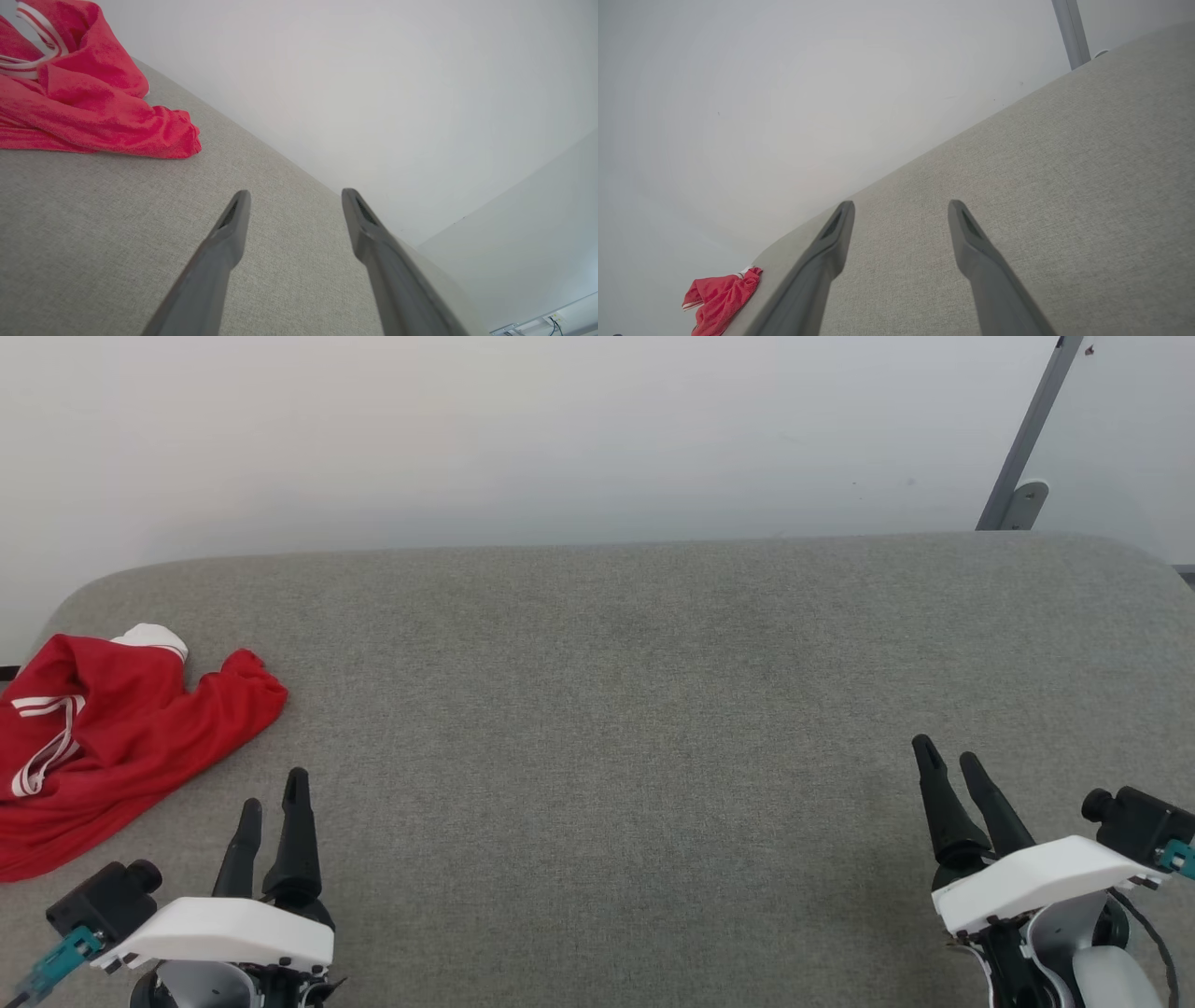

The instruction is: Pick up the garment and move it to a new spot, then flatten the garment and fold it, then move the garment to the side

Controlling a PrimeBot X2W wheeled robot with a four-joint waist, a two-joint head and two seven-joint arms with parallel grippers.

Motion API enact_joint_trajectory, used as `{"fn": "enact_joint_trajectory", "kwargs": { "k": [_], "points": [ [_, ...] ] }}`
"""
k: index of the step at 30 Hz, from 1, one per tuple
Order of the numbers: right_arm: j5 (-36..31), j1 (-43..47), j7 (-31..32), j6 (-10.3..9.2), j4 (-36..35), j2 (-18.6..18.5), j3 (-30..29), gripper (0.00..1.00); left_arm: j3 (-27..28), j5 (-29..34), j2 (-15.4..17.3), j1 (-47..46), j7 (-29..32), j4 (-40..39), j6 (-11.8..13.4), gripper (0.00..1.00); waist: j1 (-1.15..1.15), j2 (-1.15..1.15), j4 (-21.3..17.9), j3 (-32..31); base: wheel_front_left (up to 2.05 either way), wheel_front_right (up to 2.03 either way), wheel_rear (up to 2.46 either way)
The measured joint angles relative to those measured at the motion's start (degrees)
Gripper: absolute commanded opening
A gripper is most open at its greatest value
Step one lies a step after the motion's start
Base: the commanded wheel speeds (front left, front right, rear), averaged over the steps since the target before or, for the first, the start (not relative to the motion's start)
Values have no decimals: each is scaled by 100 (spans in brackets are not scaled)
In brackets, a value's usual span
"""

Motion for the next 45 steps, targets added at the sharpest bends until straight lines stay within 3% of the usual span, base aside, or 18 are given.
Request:
{"fn": "enact_joint_trajectory", "kwargs": {
  "k": [45],
  "points": [
    [-2408, -113, -331, 2, -140, -91, 69, 100, 2, 2527, -122, 80, -608, -213, -162, 100, 0, 0, -13, -3, 0, 0, 0]
  ]
}}
